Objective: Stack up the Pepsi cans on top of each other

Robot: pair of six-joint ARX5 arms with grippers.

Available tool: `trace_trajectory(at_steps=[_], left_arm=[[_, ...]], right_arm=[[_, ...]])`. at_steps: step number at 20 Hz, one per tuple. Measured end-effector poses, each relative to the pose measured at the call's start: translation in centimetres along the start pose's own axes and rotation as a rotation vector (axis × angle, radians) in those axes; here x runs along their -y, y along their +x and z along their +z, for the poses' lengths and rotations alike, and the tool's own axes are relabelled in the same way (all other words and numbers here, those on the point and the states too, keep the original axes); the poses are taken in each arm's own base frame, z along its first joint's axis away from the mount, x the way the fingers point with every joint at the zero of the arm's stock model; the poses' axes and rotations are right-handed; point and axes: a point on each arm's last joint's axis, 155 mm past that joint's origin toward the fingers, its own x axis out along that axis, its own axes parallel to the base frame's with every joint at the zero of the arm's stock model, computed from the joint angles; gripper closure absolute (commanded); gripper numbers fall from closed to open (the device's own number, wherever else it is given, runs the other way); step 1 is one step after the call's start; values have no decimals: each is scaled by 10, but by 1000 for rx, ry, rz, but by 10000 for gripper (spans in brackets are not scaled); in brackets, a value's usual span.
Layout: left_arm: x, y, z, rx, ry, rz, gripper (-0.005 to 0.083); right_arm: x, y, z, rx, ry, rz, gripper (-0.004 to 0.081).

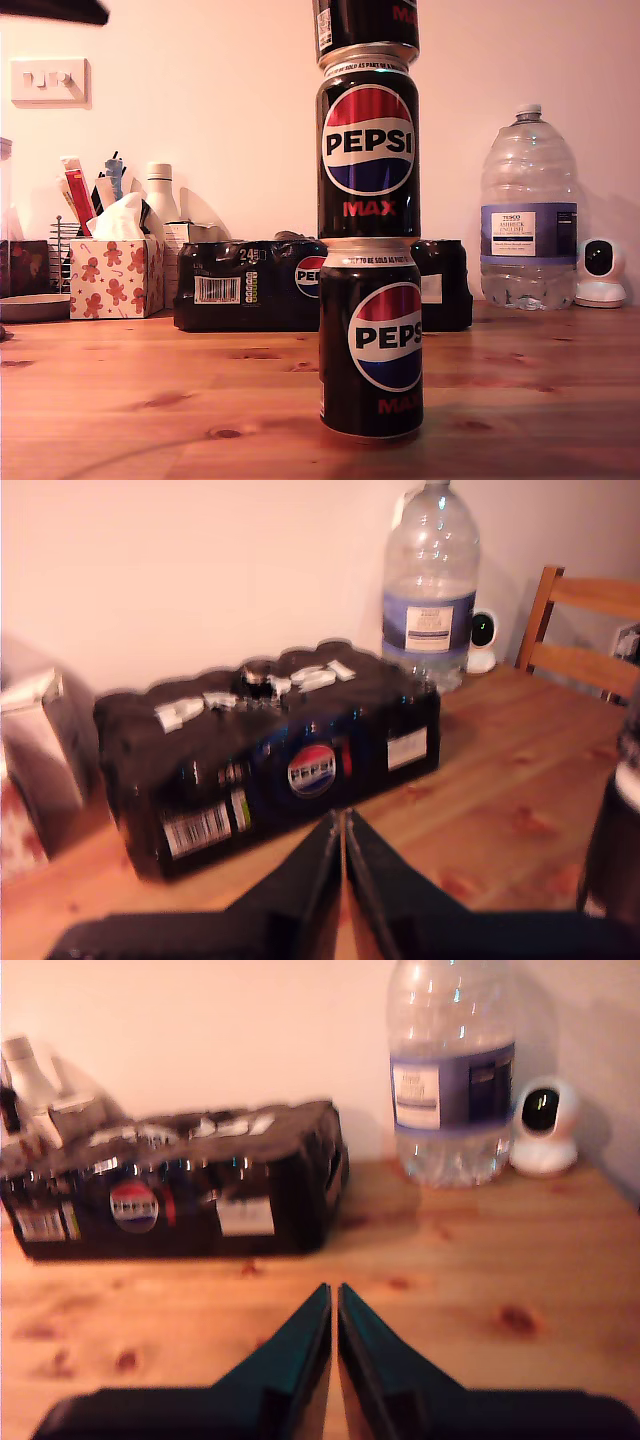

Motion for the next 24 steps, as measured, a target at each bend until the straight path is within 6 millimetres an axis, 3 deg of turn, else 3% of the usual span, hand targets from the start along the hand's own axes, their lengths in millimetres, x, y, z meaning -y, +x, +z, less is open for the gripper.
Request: trace_trajectory(at_steps=[4, 8, 11, 17, 24], left_arm=[[-8, -10, -26, -11, -25, 30, 793], [-15, -26, -28, 49, -55, 67, 793], [-29, -37, -35, 87, -57, 143, 794], [-58, -55, -53, 119, -114, 260, 795], [-60, -70, -62, 159, -137, 283, 794]], right_arm=[[1, 0, -13, -50, 13, -4, 782], [1, -1, -20, -78, 21, -6, 782], [2, -2, -33, -129, 34, -10, 782], [2, -3, -41, -160, 42, -13, 782], [3, -10, -69, -274, 73, -22, 782]])
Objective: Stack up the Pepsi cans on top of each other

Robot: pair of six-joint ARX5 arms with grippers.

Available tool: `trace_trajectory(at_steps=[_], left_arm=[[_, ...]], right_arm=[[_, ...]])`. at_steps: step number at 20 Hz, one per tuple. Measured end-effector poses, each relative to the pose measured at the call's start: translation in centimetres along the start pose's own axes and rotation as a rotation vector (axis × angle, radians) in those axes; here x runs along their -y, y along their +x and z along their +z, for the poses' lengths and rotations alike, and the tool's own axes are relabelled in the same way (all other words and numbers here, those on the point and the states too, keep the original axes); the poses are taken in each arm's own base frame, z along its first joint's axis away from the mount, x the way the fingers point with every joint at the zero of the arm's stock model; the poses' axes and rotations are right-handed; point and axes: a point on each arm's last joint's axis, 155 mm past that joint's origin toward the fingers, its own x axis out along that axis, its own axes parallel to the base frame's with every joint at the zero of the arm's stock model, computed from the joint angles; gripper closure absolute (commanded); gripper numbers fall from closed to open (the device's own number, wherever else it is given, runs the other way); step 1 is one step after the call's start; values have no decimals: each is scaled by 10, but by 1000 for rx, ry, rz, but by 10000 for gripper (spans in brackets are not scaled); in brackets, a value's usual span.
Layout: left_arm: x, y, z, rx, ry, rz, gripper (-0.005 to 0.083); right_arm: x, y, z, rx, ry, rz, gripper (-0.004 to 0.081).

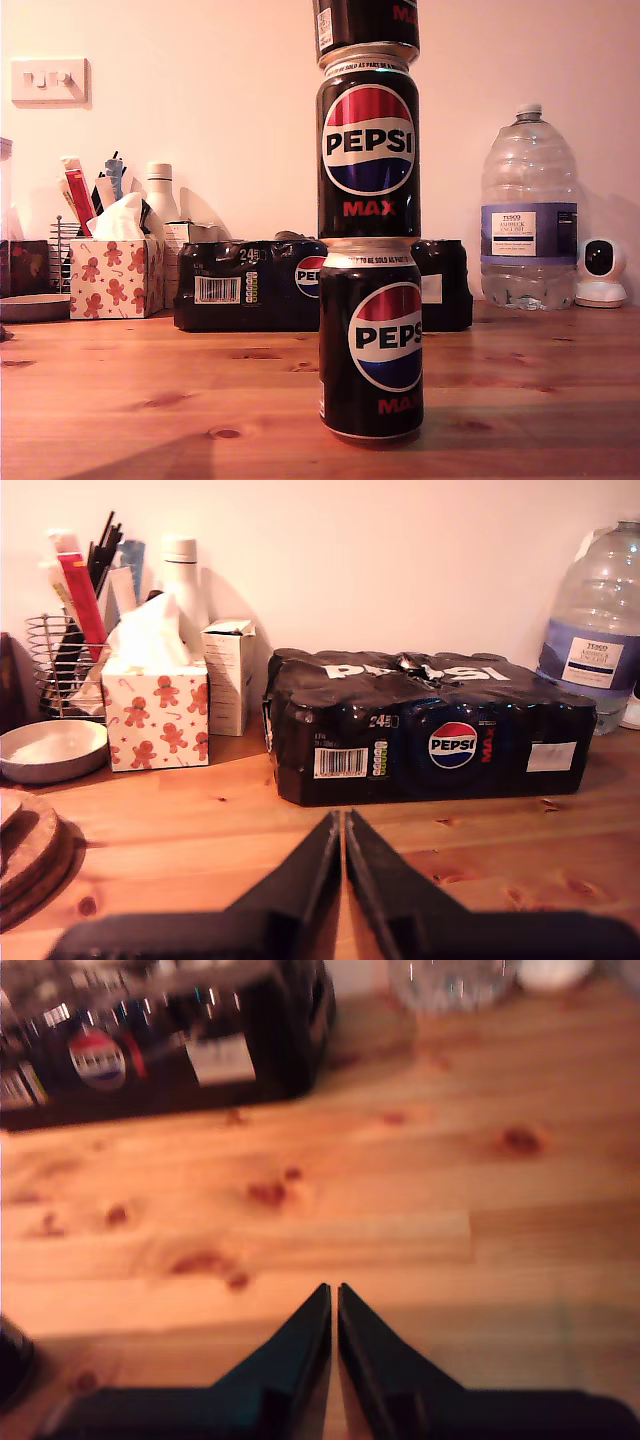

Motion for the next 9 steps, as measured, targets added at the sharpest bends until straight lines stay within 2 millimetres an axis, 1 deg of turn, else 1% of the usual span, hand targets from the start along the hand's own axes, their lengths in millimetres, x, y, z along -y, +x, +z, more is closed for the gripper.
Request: trace_trajectory(at_steps=[2, 4, 9], left_arm=[[0, -4, 0, 5, 0, 0, 794], [-1, -6, -6, -18, -1, 3, 794], [-5, -9, -37, -139, -11, 22, 794]], right_arm=[[0, 0, 0, 0, 0, 0, 782], [0, 0, 0, 0, 0, 0, 782], [0, 0, 0, 0, 0, 0, 782]])
